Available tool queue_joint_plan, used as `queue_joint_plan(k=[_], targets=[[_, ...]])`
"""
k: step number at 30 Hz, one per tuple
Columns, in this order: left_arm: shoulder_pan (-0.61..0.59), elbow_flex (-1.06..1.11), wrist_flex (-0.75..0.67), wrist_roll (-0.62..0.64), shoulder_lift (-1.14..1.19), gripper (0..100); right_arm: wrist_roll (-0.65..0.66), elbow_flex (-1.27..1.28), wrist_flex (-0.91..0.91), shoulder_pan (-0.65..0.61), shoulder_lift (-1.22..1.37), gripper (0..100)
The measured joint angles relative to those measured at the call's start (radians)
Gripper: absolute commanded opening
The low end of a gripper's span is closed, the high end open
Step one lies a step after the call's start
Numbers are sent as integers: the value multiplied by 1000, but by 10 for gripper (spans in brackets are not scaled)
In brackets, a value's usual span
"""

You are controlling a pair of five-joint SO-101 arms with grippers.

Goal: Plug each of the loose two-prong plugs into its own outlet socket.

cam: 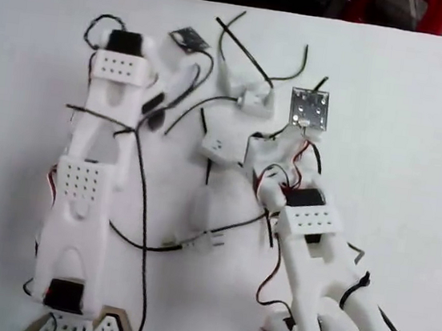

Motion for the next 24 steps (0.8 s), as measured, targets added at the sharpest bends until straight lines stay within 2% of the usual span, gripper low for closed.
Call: queue_joint_plan(k=[5, 11, 17, 24], targets=[[74, 241, -3, 49, -133, 105, 0, 0, 0, 8, 0, 17], [114, 433, -71, 64, -239, 108, 0, -11, 0, 8, 0, 17], [158, 624, -164, 64, -302, 194, 0, -12, 0, 8, 0, 17], [164, 678, -209, 81, -390, 207, 0, -12, 0, 8, 0, 17]])
